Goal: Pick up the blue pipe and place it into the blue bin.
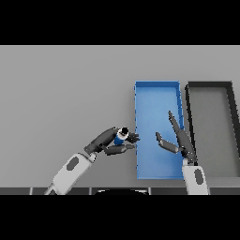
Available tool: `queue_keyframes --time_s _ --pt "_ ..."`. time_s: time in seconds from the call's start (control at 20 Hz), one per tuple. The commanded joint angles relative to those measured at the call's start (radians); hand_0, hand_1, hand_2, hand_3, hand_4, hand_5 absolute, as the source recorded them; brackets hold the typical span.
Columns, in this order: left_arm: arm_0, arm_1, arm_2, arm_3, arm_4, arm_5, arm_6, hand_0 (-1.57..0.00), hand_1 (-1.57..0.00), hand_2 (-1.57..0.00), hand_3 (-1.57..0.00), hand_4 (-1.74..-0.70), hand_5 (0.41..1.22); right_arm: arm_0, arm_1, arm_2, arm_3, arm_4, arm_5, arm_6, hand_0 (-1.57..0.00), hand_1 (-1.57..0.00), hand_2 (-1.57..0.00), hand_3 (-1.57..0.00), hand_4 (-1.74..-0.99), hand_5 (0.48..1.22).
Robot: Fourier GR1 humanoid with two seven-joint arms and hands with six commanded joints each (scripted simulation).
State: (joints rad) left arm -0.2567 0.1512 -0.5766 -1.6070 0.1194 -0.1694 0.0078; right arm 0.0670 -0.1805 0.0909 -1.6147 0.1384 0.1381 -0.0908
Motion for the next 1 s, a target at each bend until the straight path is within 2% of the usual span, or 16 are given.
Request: queue_keyframes --time_s 0.0,0.1,0.15,0.2,0.25,0.35,0.45,0.55,0.7,0.95 --pt "0.0 -0.001 -0.002 -0.007 -0.006 -0.001 -0.004 -1.57 -1.57 -1.57 -1.44 -1.73 1.22 -0.009 -0.006 -0.007 0.002 -0.012 0.008 0.009 0.0 0.0 0.0 0.0 -1.243 0.687" --pt "0.007 0.0 0.01 -0.006 -0.006 -0.004 -0.009 -1.57 -1.57 -1.57 -1.44 -1.73 1.22 -0.013 -0.009 -0.007 -0.01 -0.024 0.019 -0.015 0.0 0.0 0.0 0.0 -1.213 0.684" --pt "0.015 -0.006 0.0 -0.017 -0.012 -0.006 -0.004 -1.57 -1.57 -1.57 -1.44 -1.73 1.22 -0.015 0.002 -0.008 -0.015 -0.072 0.053 -0.032 0.0 0.0 0.0 0.0 -1.215 0.669" --pt "0.023 -0.009 -0.005 -0.009 -0.02 -0.013 -0.012 -1.57 -1.57 -1.57 -1.44 -1.73 1.221 -0.021 -0.011 -0.018 -0.033 -0.136 0.106 -0.044 0.0 0.0 0.0 0.0 -1.225 0.647" --pt "0.015 -0.011 0.005 -0.013 -0.014 -0.016 -0.006 -1.57 -1.57 -1.57 -1.44 -1.73 1.221 -0.022 -0.023 -0.023 -0.059 -0.207 0.16 -0.035 0.0 0.0 0.0 0.0 -1.231 0.62" --pt "0.011 -0.021 0.007 -0.011 -0.019 -0.019 0.003 -1.57 -1.57 -1.57 -1.44 -1.73 1.221 -0.07 -0.055 -0.032 -0.097 -0.331 0.231 0.057 0.0 0.0 0.0 0.0 -1.254 0.554" --pt "0.012 -0.027 0.009 -0.007 -0.034 -0.02 -0.001 -1.57 -1.57 -1.57 -1.44 -1.73 1.221 -0.084 -0.101 -0.028 -0.168 -0.457 0.305 0.113 0.0 0.0 0.0 0.0 -1.292 0.525" --pt "0.012 -0.018 0.019 -0.004 -0.037 -0.034 -0.014 -1.57 -1.57 -1.57 -1.44 -1.73 1.221 -0.136 -0.144 -0.002 -0.214 -0.553 0.361 0.193 0.0 0.0 0.0 0.0 -1.326 0.507" --pt "0.013 -0.033 0.011 -0.007 -0.058 -0.034 0.001 -1.57 -1.57 -1.57 -1.44 -1.73 1.221 -0.224 -0.187 0.054 -0.271 -0.621 0.426 0.264 0.0 0.0 0.0 0.0 -1.337 0.504" --pt "0.018 -0.036 0.02 -0.021 -0.059 -0.056 0.015 -1.57 -1.57 -1.57 -1.44 -1.73 1.221 -0.348 -0.206 0.125 -0.327 -0.673 0.441 0.362 0.0 0.0 0.0 0.0 -1.326 0.485"
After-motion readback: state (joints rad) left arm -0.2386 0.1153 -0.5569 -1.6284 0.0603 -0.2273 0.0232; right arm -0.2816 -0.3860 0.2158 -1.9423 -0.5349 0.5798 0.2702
